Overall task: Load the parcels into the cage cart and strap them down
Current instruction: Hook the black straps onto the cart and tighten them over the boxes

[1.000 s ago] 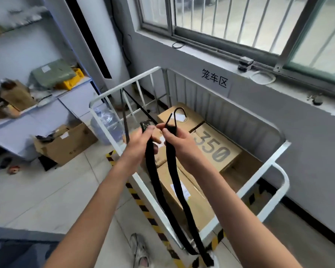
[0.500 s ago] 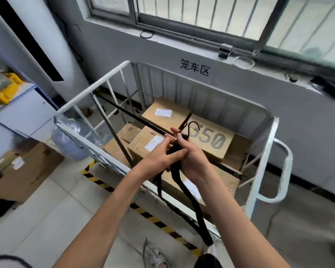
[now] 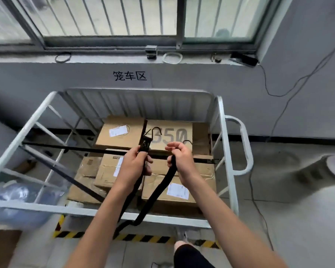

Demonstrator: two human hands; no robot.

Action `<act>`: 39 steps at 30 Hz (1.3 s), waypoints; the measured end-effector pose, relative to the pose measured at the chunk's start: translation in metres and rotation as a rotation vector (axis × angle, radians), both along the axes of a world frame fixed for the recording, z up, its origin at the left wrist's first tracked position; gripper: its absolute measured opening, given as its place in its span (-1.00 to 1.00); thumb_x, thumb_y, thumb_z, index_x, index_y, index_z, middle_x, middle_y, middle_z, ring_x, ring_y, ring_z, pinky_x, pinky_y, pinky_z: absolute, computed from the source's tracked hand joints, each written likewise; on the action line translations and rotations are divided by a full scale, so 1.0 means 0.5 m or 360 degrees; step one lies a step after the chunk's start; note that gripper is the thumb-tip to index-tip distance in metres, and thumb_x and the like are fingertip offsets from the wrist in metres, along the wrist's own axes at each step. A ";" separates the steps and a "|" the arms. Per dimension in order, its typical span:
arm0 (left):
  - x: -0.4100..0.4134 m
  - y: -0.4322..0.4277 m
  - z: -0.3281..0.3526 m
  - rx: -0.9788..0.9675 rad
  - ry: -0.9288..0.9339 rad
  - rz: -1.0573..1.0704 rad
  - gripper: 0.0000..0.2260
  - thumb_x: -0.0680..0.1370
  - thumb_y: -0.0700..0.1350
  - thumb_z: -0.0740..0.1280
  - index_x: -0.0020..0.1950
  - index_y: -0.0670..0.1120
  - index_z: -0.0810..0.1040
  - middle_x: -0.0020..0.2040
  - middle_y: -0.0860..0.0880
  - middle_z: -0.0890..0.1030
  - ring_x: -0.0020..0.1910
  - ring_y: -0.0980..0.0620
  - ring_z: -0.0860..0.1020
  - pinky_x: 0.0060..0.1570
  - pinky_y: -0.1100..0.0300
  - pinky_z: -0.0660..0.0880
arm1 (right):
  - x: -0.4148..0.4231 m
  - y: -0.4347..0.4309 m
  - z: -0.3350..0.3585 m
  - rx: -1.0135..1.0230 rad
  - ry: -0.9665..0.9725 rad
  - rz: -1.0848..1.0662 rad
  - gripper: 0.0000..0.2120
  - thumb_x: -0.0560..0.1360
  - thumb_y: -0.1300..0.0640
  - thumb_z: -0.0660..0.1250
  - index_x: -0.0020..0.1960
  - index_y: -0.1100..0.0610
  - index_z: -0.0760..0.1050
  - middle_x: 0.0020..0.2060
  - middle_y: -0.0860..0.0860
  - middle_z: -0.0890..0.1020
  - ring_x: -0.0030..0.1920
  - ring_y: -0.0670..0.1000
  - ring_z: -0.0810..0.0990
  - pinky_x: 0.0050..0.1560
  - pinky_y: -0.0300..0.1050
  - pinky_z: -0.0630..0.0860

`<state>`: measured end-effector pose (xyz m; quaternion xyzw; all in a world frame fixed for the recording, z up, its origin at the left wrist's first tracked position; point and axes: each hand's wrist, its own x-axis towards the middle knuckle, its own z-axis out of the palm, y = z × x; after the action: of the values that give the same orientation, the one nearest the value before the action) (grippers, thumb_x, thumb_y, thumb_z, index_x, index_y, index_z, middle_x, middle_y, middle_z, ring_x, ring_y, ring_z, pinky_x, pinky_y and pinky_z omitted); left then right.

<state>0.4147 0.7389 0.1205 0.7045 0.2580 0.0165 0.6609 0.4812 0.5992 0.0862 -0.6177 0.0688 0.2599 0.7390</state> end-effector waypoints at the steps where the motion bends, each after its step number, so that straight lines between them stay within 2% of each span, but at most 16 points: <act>1: 0.017 0.008 -0.009 -0.0032 0.0022 0.0043 -0.85 0.63 -0.28 0.13 -0.06 -0.17 0.46 -0.27 -0.10 0.53 -0.51 0.02 0.43 -0.46 0.13 0.47 | 0.015 -0.002 -0.023 -0.0047 0.0043 -0.0039 -0.76 0.65 0.30 0.06 0.15 0.12 0.47 0.12 0.16 0.59 -0.40 -0.09 0.47 -0.37 -0.20 0.42; 4: 0.063 0.045 -0.030 -0.0167 0.0089 0.0094 -0.88 0.63 -0.27 0.11 0.02 -0.17 0.43 -0.31 -0.04 0.46 -0.52 0.05 0.35 -0.49 0.17 0.40 | 0.070 -0.008 -0.098 -0.0046 0.0173 -0.0185 -0.56 0.65 0.30 0.07 0.44 -0.06 0.28 0.08 0.15 0.60 -0.43 -0.10 0.41 -0.45 -0.24 0.33; 6: 0.097 0.073 -0.051 -0.0222 0.0168 0.0053 -0.89 0.65 -0.25 0.10 0.07 -0.14 0.41 -0.31 -0.04 0.45 -0.52 0.05 0.35 -0.50 0.19 0.40 | 0.115 0.001 -0.150 0.0050 0.0284 -0.0302 -0.31 0.64 0.30 0.10 0.59 -0.22 -0.06 0.01 0.13 0.63 -0.45 -0.11 0.37 -0.48 -0.26 0.28; 8: 0.127 0.097 -0.076 -0.0281 0.0256 0.0020 -0.91 0.65 -0.24 0.10 -0.01 -0.14 0.37 -0.31 -0.06 0.43 -0.55 0.05 0.33 -0.50 0.21 0.38 | 0.162 0.021 -0.195 0.0102 0.0350 -0.0383 -0.22 0.64 0.28 0.11 0.59 -0.18 -0.29 -0.04 0.10 0.66 -0.45 -0.12 0.36 -0.49 -0.29 0.26; 9: 0.146 0.107 -0.092 -0.0302 0.0307 0.0006 -0.89 0.66 -0.24 0.10 -0.04 -0.13 0.36 -0.31 -0.07 0.42 -0.55 0.05 0.32 -0.49 0.20 0.38 | 0.190 0.035 -0.221 0.0099 0.0387 -0.0426 -0.22 0.64 0.27 0.12 0.59 -0.14 -0.33 -0.06 0.09 0.67 -0.46 -0.13 0.36 -0.51 -0.30 0.25; 11: 0.180 0.119 -0.125 -0.0332 0.0410 -0.0035 -0.88 0.66 -0.22 0.10 -0.03 -0.11 0.38 -0.31 -0.07 0.41 -0.55 0.05 0.31 -0.45 0.17 0.37 | 0.242 0.055 -0.261 0.0114 0.0516 -0.0488 -0.33 0.64 0.27 0.14 0.58 0.02 -0.18 -0.04 0.10 0.69 -0.47 -0.13 0.39 -0.55 -0.31 0.25; 13: 0.208 0.121 -0.153 -0.0372 0.0488 -0.0074 -0.87 0.66 -0.22 0.09 0.02 -0.13 0.43 -0.33 -0.05 0.42 -0.55 0.05 0.31 -0.42 0.17 0.35 | 0.287 0.057 -0.288 0.0145 0.0636 -0.0479 -0.67 0.65 0.28 0.15 0.37 0.26 0.16 0.09 0.18 0.67 -0.46 -0.13 0.41 -0.58 -0.33 0.23; 14: 0.226 0.119 -0.166 -0.0409 0.0514 -0.0099 -0.87 0.66 -0.22 0.09 0.07 -0.15 0.43 -0.35 -0.04 0.42 -0.56 0.06 0.32 -0.43 0.18 0.35 | 0.307 0.054 -0.304 0.0161 0.0682 -0.0483 -0.84 0.66 0.28 0.14 0.23 0.29 0.33 0.17 0.21 0.65 -0.43 -0.12 0.42 -0.57 -0.33 0.25; 16: 0.262 0.114 -0.188 -0.0482 0.0546 -0.0170 -0.85 0.67 -0.22 0.09 0.17 -0.16 0.41 -0.39 -0.01 0.44 -0.57 0.05 0.33 -0.46 0.21 0.36 | 0.348 0.034 -0.348 0.0191 0.0768 -0.0587 -0.79 0.68 0.24 0.14 0.15 0.33 0.50 0.19 0.21 0.64 -0.37 -0.08 0.52 -0.52 -0.30 0.38; 18: 0.296 0.106 -0.203 -0.0506 0.0586 -0.0255 -0.84 0.66 -0.22 0.09 0.17 -0.16 0.43 -0.37 -0.01 0.45 -0.55 0.04 0.34 -0.43 0.19 0.37 | 0.385 0.007 -0.388 0.0353 0.0849 -0.0770 -0.74 0.69 0.20 0.16 0.25 0.35 0.48 0.08 0.18 0.67 -0.29 -0.02 0.65 -0.36 -0.20 0.57; 21: 0.348 0.098 -0.225 -0.0496 0.0608 -0.0363 -0.87 0.67 -0.22 0.09 0.02 -0.11 0.42 -0.29 -0.07 0.43 -0.51 0.02 0.34 -0.37 0.14 0.38 | 0.451 -0.034 -0.449 0.0454 0.0933 -0.1012 -0.82 0.67 0.15 0.21 0.14 0.25 0.50 -0.05 0.13 0.66 -0.18 0.06 0.67 -0.15 -0.01 0.65; 27: 0.389 0.110 -0.237 -0.0555 0.0575 -0.0332 -0.82 0.66 -0.23 0.10 -0.01 -0.06 0.46 -0.32 -0.04 0.44 -0.52 0.02 0.33 -0.37 0.12 0.40 | 0.569 -0.098 -0.527 0.0237 0.0901 -0.1323 -0.80 0.66 0.10 0.24 0.18 0.22 0.50 -0.20 0.04 0.64 -0.36 -0.03 0.57 -0.42 -0.19 0.53; 31: 0.370 0.157 -0.237 -0.0553 0.0567 -0.0252 -0.78 0.66 -0.24 0.09 0.21 -0.17 0.47 -0.33 -0.05 0.41 -0.53 0.03 0.32 -0.46 0.19 0.41 | 0.594 -0.128 -0.567 0.0251 0.0891 -0.1448 -0.76 0.67 0.10 0.22 0.24 0.23 0.49 -0.19 0.03 0.65 -0.43 -0.06 0.60 -0.45 -0.21 0.51; 35: 0.330 0.221 -0.236 -0.0501 0.0620 -0.0197 -0.70 0.66 -0.22 0.09 0.35 -0.25 0.43 -0.33 -0.04 0.40 -0.51 0.03 0.31 -0.48 0.20 0.40 | 0.569 -0.112 -0.589 0.0248 0.0919 -0.1521 -0.85 0.68 0.13 0.18 0.20 0.17 0.42 -0.17 0.04 0.65 -0.39 -0.04 0.59 -0.46 -0.23 0.48; 37: 0.310 0.253 -0.237 -0.0497 0.0619 -0.0184 -0.71 0.66 -0.22 0.09 0.34 -0.32 0.36 -0.33 -0.05 0.40 -0.52 0.03 0.31 -0.49 0.19 0.40 | 0.566 -0.112 -0.592 0.0157 0.0893 -0.1473 -0.84 0.68 0.14 0.19 0.22 0.16 0.44 -0.17 0.02 0.65 -0.38 -0.05 0.56 -0.46 -0.24 0.44; 39: 0.296 0.280 -0.236 -0.0481 0.0613 -0.0185 -0.79 0.66 -0.23 0.09 0.21 -0.32 0.37 -0.31 -0.07 0.39 -0.52 0.02 0.30 -0.49 0.19 0.41 | 0.577 -0.120 -0.588 0.0060 0.0853 -0.1395 -0.83 0.68 0.14 0.19 0.22 0.16 0.46 -0.20 0.01 0.63 -0.40 -0.07 0.52 -0.48 -0.25 0.40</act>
<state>0.5626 0.8790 0.0023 0.6014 0.3379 -0.1948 0.6973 0.7697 0.5391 -0.2079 -0.4290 0.5036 0.0762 0.7460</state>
